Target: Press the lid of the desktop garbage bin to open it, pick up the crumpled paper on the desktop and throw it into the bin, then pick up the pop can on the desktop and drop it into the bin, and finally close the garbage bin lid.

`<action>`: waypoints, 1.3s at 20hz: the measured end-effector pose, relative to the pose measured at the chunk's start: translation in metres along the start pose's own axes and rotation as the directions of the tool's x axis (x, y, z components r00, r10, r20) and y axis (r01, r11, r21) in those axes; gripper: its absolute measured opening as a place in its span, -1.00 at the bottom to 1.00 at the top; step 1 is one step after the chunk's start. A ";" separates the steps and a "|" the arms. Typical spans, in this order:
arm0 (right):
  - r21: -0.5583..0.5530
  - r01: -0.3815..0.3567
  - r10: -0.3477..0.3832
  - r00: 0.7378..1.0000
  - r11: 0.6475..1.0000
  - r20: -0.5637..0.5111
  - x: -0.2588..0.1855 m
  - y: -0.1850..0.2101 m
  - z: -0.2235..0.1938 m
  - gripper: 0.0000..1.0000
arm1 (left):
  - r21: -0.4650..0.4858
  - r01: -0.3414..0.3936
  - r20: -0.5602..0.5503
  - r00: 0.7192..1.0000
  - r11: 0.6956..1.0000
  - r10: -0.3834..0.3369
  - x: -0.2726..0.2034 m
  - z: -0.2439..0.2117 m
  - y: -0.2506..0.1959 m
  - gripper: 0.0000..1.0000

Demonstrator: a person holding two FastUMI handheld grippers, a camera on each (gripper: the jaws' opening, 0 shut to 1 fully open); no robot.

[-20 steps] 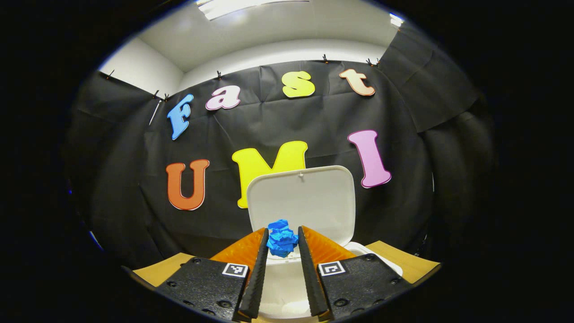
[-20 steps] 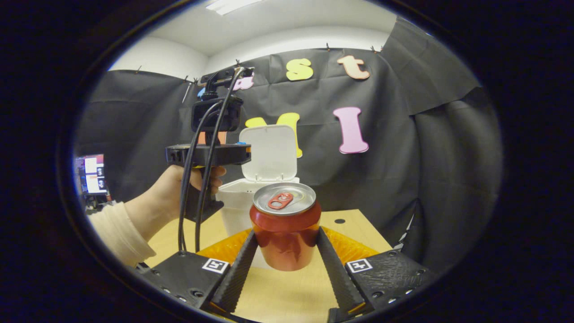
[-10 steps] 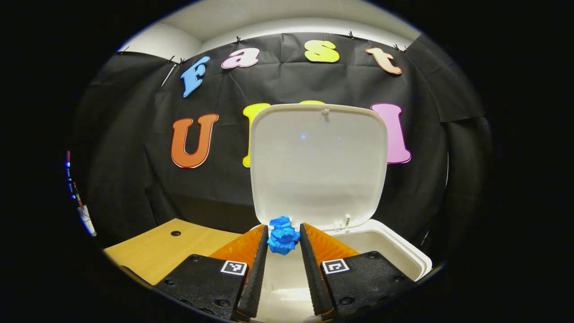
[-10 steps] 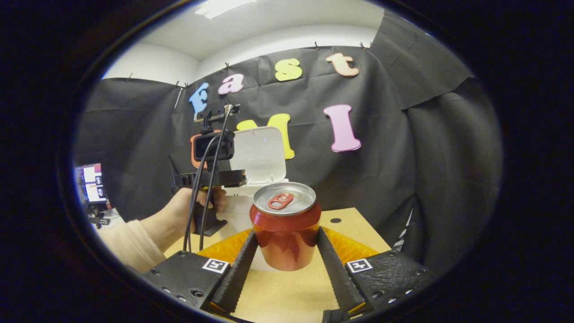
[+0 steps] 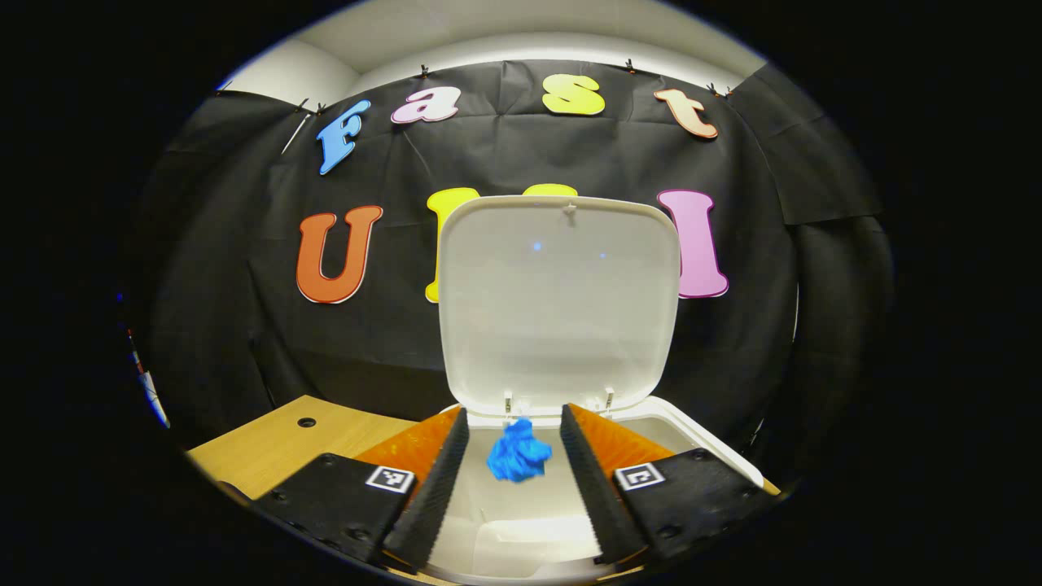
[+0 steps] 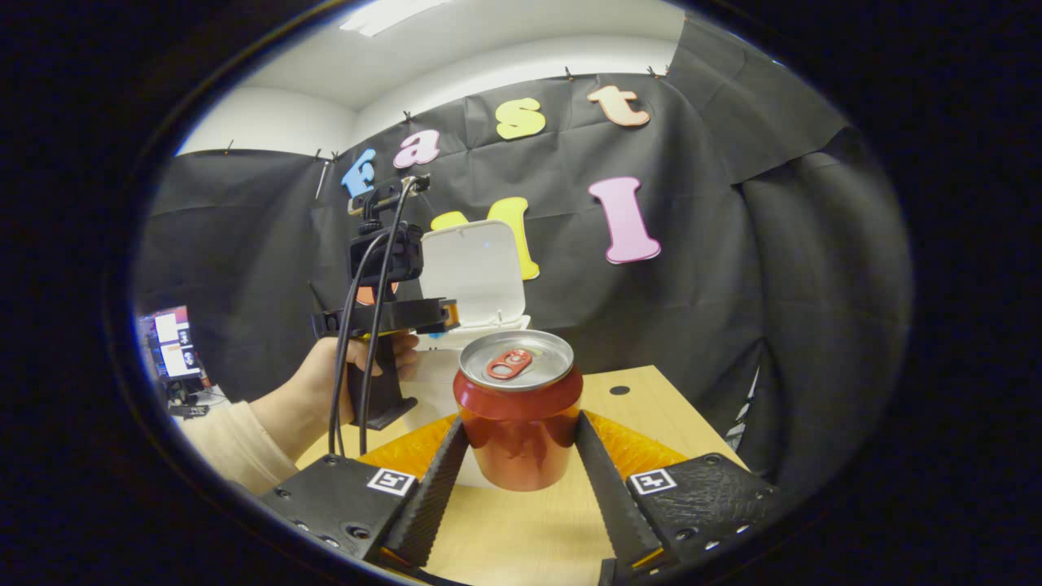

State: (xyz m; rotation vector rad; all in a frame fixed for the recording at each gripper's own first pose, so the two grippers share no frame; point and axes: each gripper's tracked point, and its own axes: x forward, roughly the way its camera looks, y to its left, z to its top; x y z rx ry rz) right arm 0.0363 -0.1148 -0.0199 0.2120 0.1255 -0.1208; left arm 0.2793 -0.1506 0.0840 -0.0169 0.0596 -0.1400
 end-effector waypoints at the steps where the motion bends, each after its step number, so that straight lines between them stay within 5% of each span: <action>1: -0.003 0.004 -0.004 1.000 1.000 0.001 0.000 0.000 0.000 0.60 | -0.005 0.014 0.008 1.000 1.000 -0.014 -0.002 0.004 -0.004 0.72; 2: -0.002 0.007 -0.007 1.000 1.000 0.001 0.001 -0.001 -0.001 0.60 | -0.012 0.029 0.018 0.999 0.999 -0.029 -0.003 0.006 -0.008 0.87; 12: -0.004 0.033 -0.033 0.999 0.999 0.035 -0.001 -0.010 0.006 0.60 | -0.031 0.080 0.043 0.996 0.996 -0.078 -0.035 0.013 -0.003 1.00; 18: -0.027 0.060 -0.058 0.997 0.998 0.049 0.001 -0.006 0.004 0.60 | -0.047 0.132 0.077 0.989 0.990 -0.128 -0.097 0.007 0.008 0.92; 26: -0.093 0.087 -0.082 0.995 0.992 0.061 0.000 0.006 0.001 0.59 | -0.094 0.078 0.040 0.996 0.992 -0.075 -0.151 -0.033 0.069 0.93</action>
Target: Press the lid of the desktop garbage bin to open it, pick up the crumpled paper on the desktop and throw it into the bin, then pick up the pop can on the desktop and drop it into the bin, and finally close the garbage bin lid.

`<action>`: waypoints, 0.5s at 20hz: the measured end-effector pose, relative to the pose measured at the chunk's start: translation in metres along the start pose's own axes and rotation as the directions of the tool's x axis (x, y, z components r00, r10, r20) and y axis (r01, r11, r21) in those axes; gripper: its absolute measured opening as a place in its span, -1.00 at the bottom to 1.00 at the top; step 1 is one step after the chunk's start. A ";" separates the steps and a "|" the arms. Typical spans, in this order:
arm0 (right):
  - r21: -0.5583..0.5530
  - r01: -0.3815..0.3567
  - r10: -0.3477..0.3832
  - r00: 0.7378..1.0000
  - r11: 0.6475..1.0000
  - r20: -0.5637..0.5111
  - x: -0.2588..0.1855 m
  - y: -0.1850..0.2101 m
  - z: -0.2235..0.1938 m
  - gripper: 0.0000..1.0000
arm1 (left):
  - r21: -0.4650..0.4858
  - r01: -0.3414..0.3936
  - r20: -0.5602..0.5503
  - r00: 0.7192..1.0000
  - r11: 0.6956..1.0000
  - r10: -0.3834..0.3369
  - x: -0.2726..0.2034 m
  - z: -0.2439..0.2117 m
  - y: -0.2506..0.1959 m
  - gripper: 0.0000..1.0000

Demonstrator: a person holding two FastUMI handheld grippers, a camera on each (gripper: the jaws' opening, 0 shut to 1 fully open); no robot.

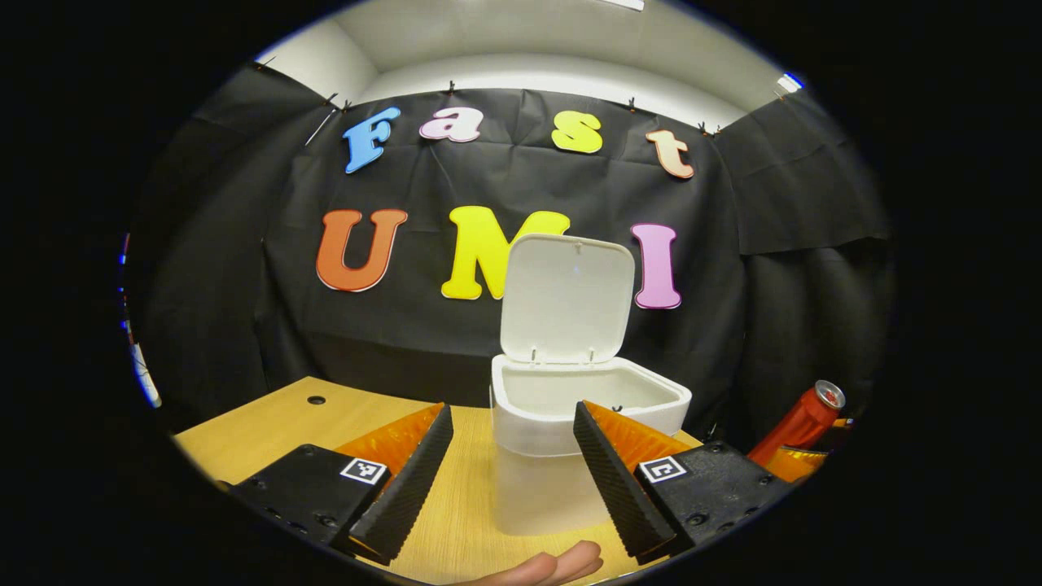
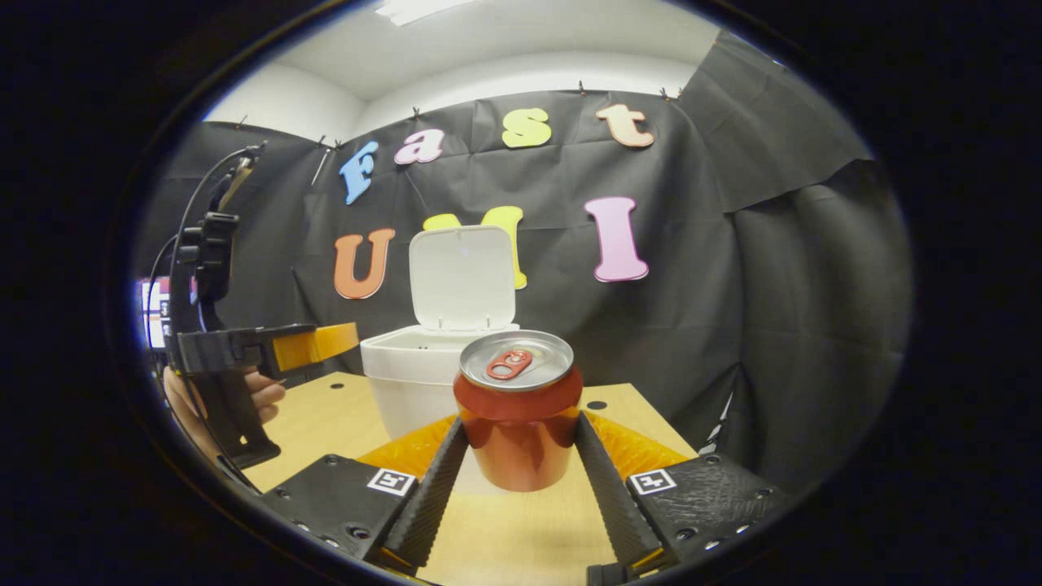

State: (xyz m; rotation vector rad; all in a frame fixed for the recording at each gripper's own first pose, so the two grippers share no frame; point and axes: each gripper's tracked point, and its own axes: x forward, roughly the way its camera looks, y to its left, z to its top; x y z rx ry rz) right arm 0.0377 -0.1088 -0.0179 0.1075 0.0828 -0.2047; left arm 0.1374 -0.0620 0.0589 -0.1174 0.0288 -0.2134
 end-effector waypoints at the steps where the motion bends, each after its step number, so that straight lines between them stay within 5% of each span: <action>1: -0.004 0.003 -0.003 1.000 1.000 0.006 -0.001 0.001 0.002 0.59 | 0.018 -0.031 0.014 0.999 0.999 0.031 -0.008 0.002 0.014 0.93; 4: -0.015 0.040 -0.040 0.999 0.999 0.020 -0.004 -0.002 0.006 0.60 | 0.099 -0.089 0.079 0.994 0.991 0.081 -0.028 0.010 0.041 0.92; 7: -0.012 0.059 -0.059 0.998 0.998 0.008 -0.005 0.002 0.003 0.60 | 0.071 -0.060 0.078 0.995 0.996 0.055 -0.040 0.002 0.046 0.92; 10: -0.045 0.073 -0.073 0.997 0.996 -0.003 -0.005 0.010 0.001 0.60 | 0.115 -0.106 0.107 0.990 0.988 0.093 -0.059 0.003 0.060 0.92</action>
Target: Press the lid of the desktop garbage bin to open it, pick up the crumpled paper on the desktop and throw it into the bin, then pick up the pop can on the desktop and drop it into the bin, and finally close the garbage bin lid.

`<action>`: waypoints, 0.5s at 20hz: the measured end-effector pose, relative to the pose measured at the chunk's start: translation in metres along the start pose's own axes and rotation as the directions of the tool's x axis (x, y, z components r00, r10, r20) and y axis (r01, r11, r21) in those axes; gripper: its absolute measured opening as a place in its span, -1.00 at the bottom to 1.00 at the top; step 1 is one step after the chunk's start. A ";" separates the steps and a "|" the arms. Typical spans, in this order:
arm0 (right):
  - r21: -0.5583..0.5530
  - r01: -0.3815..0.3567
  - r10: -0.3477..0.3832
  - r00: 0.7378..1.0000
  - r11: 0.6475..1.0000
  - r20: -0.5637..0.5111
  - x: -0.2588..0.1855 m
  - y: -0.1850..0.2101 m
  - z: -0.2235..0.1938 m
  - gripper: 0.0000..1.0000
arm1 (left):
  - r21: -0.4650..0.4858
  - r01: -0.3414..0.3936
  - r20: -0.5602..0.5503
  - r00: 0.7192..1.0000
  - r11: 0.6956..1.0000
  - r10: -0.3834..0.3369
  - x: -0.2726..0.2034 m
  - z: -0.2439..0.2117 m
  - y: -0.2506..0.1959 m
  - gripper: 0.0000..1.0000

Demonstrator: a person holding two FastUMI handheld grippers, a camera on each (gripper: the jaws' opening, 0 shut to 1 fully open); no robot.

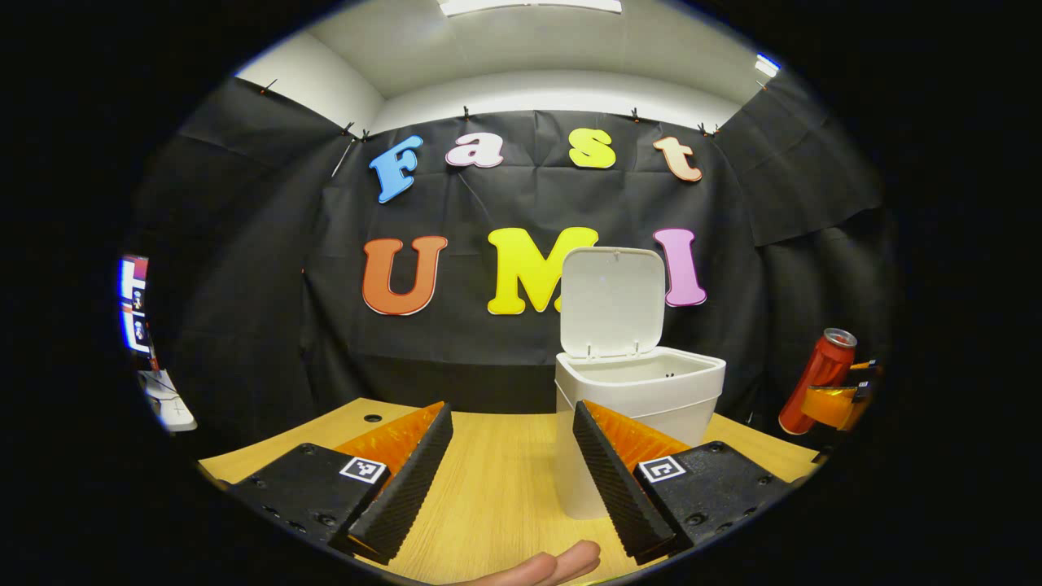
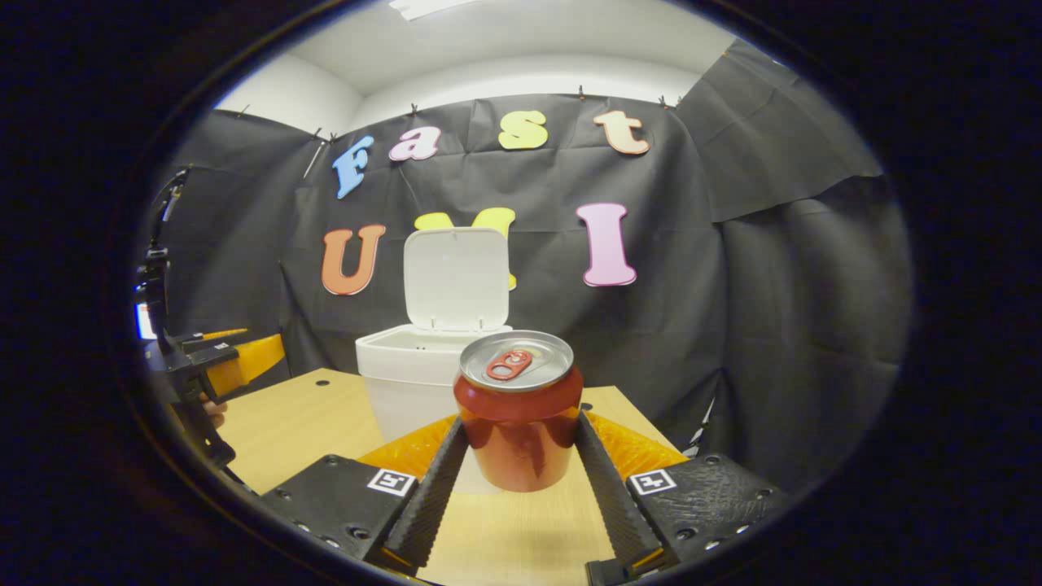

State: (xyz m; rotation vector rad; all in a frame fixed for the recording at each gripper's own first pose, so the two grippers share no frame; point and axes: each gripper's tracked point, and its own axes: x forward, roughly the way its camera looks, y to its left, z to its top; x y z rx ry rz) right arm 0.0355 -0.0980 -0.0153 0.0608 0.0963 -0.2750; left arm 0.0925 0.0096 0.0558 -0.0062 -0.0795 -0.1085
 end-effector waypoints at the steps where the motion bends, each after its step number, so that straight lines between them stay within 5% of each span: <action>1: -0.020 0.006 -0.006 1.000 1.000 -0.003 0.001 0.004 0.001 0.60 | 0.007 -0.006 0.004 1.000 1.000 0.006 -0.004 -0.001 0.004 0.92; 10: -0.085 -0.043 0.045 0.999 0.995 0.013 -0.001 0.050 0.038 0.59 | -0.003 0.004 -0.056 0.998 1.000 -0.004 -0.017 -0.030 0.017 0.93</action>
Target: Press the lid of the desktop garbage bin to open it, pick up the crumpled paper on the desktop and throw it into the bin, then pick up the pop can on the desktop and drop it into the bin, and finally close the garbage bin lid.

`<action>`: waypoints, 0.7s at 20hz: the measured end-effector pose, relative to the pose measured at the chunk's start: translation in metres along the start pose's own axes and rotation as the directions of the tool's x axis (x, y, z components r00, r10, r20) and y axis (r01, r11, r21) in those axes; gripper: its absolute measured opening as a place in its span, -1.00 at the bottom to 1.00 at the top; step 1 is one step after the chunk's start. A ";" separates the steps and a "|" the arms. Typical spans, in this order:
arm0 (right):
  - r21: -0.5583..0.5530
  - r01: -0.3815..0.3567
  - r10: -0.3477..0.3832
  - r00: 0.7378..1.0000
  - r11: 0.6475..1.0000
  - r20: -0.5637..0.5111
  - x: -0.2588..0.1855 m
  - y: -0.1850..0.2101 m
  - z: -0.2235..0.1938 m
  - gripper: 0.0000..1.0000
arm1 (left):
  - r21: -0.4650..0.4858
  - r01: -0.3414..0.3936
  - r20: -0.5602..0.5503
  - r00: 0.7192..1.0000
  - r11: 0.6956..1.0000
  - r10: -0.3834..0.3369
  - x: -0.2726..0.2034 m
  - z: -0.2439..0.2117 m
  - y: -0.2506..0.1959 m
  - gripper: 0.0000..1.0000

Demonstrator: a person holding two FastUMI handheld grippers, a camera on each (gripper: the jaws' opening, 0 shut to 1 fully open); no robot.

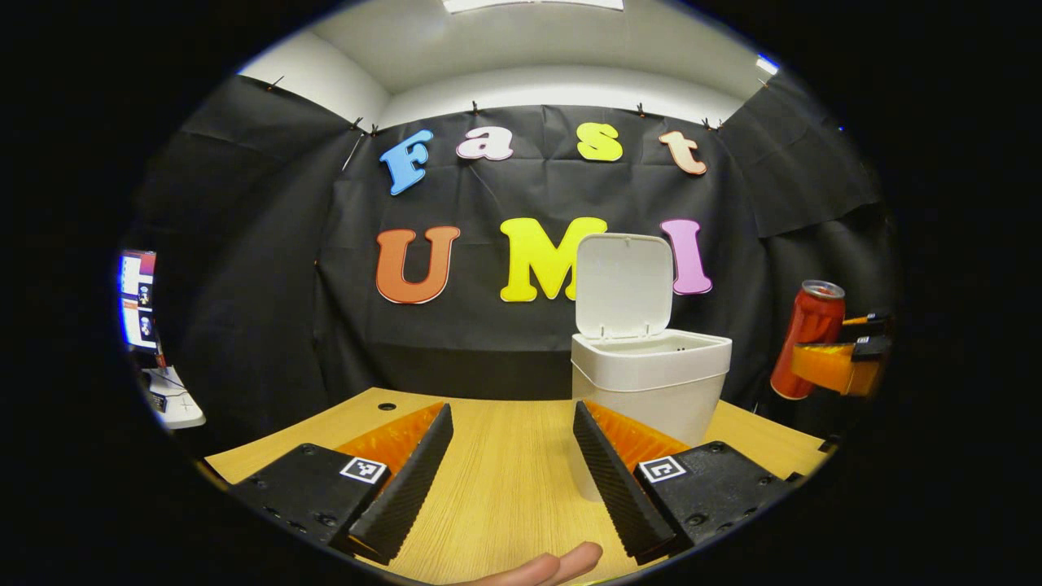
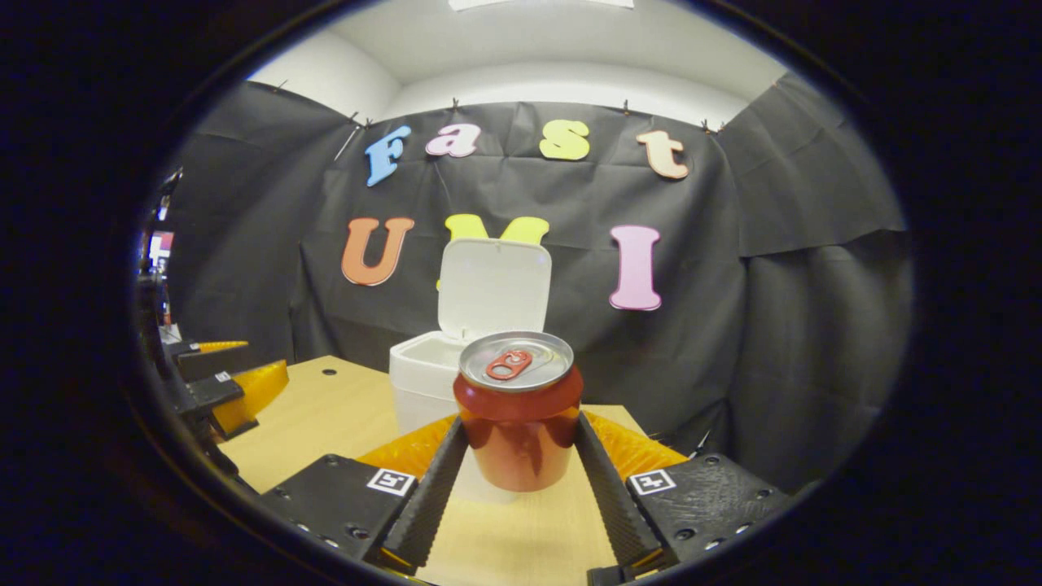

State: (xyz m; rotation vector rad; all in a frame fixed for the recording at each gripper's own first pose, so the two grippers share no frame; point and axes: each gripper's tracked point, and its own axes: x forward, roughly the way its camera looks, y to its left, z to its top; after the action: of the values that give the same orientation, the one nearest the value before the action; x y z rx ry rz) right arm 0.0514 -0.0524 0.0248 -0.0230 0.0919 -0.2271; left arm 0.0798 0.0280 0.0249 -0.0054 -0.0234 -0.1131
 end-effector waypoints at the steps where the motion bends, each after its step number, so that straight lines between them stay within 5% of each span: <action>1: 0.009 0.000 0.000 1.000 1.000 -0.003 0.001 0.004 0.007 0.59 | -0.003 -0.010 0.000 1.000 1.000 0.010 -0.001 -0.003 0.006 0.93; 14: -0.022 -0.013 0.014 0.998 1.000 0.063 0.079 0.063 0.127 0.60 | -0.025 -0.036 -0.025 0.999 0.999 0.036 -0.002 -0.014 0.038 0.93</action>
State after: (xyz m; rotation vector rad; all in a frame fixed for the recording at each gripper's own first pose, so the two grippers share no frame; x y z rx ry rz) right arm 0.1540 -0.0075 0.1423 -0.0513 0.0318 -0.2120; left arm 0.0829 0.0661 0.0105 -0.0299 0.0024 -0.0775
